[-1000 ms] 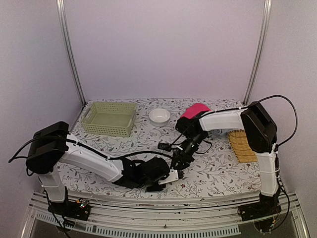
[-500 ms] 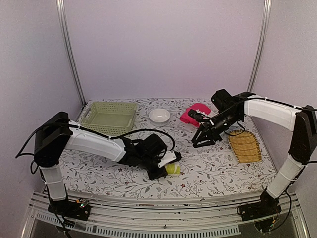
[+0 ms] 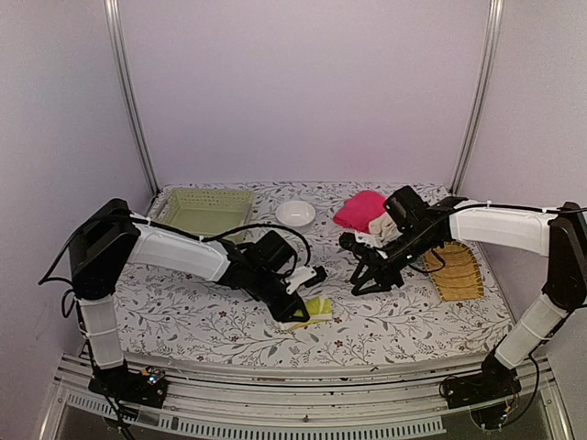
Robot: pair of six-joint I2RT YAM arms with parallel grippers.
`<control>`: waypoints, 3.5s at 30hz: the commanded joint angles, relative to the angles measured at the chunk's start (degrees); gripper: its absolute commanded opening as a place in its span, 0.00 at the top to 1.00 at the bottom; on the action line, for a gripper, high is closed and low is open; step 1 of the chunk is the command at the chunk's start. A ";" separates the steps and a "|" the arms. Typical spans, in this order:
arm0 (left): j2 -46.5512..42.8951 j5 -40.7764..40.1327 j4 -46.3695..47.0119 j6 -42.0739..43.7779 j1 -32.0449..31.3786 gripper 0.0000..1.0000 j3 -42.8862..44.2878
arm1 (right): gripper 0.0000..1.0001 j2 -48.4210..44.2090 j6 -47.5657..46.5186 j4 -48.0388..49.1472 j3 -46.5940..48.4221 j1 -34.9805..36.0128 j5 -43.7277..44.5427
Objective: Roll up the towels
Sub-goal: Pick up the towel from the center of the board, then place the towel in the bin.
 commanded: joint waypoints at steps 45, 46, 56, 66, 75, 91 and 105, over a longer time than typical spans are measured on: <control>-10.15 -16.31 -18.27 -6.59 17.33 1.00 15.98 | 0.61 -1.04 12.36 10.22 -2.07 -14.18 3.96; -10.20 -17.65 -18.80 -6.64 17.89 1.00 16.91 | 0.61 -1.04 12.36 10.21 -2.09 -14.12 3.92; -7.37 -35.47 -23.15 -6.88 24.51 1.00 26.22 | 0.61 -0.57 12.10 10.09 -2.21 -14.16 4.08; 4.52 -46.89 -24.85 -7.65 30.60 1.00 34.80 | 0.60 -0.09 12.10 10.09 -2.27 -14.08 3.83; 15.86 -46.48 -25.79 -8.01 32.88 1.00 41.76 | 0.60 0.44 12.01 9.86 -2.28 -14.15 3.67; 22.92 -36.26 -25.59 -10.57 32.74 1.00 44.75 | 0.60 1.68 11.66 9.21 -2.02 -14.17 3.26; 22.54 -23.09 -21.13 -14.27 32.40 1.00 42.75 | 0.60 2.24 11.40 8.85 -1.86 -14.11 2.91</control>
